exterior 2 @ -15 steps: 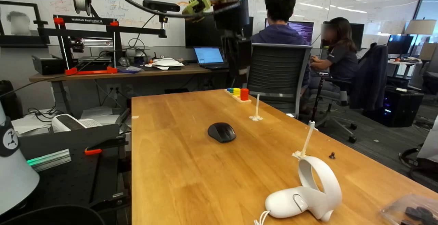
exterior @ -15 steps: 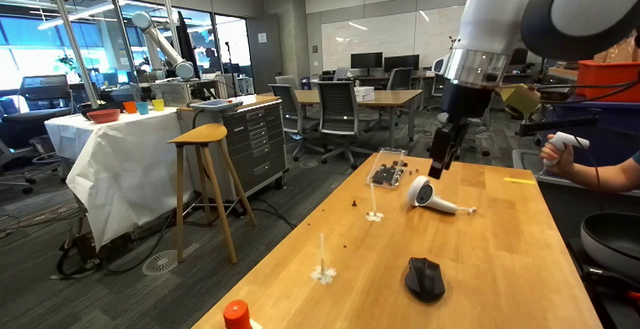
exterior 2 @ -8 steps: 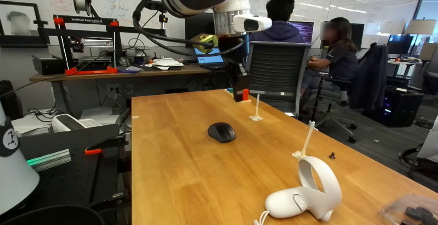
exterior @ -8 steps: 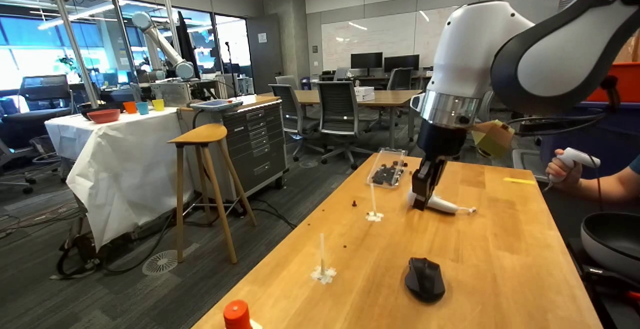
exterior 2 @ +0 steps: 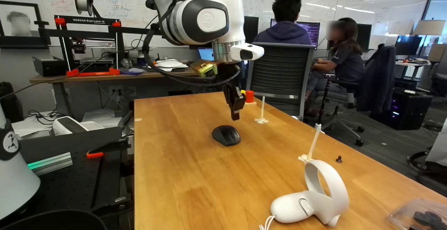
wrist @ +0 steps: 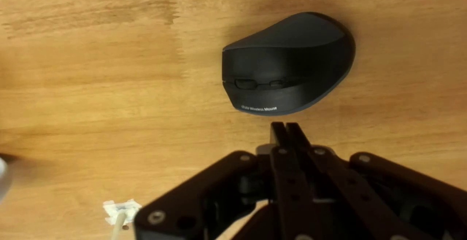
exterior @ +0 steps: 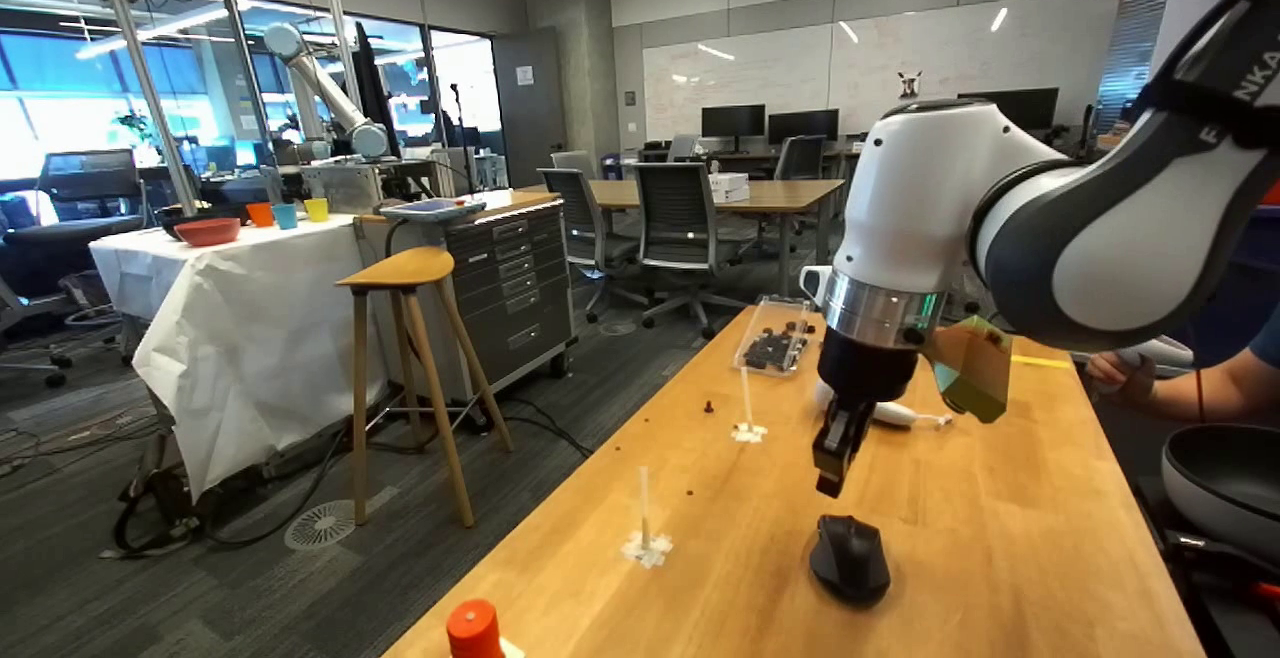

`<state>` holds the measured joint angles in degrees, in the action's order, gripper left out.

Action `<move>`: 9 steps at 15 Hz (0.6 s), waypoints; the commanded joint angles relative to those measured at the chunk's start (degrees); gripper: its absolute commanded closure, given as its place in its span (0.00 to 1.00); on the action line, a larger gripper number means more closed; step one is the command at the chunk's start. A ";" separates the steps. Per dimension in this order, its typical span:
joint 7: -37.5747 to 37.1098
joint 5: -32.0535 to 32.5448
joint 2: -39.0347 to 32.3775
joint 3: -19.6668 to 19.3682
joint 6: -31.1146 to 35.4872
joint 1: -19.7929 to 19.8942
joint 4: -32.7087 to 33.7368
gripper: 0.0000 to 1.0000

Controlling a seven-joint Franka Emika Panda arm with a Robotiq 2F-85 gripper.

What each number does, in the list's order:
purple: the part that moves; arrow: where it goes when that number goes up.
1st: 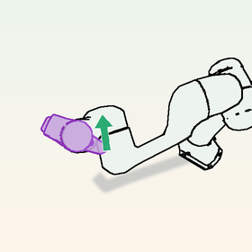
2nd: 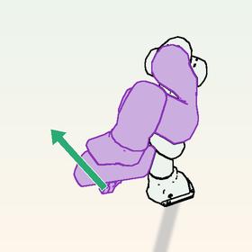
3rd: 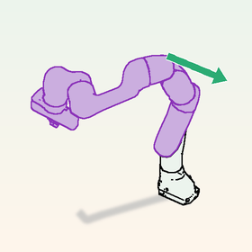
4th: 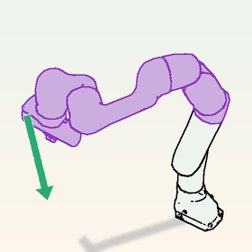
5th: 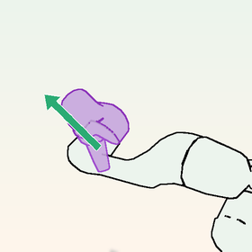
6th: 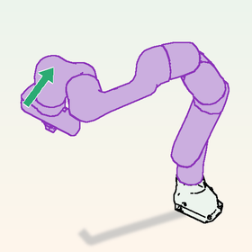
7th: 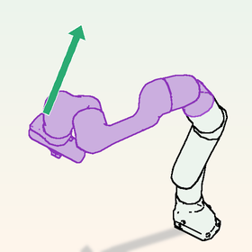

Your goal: Left click the mouse

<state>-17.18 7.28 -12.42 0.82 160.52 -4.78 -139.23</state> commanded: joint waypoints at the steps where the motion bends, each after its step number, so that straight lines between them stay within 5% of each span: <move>1: -2.92 3.14 -3.97 -3.06 2.36 -2.91 2.30 0.93; 9: -2.68 2.48 -7.81 -6.29 4.08 -5.79 3.79 0.94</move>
<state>-18.61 9.24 -18.65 -3.77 163.55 -8.86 -136.67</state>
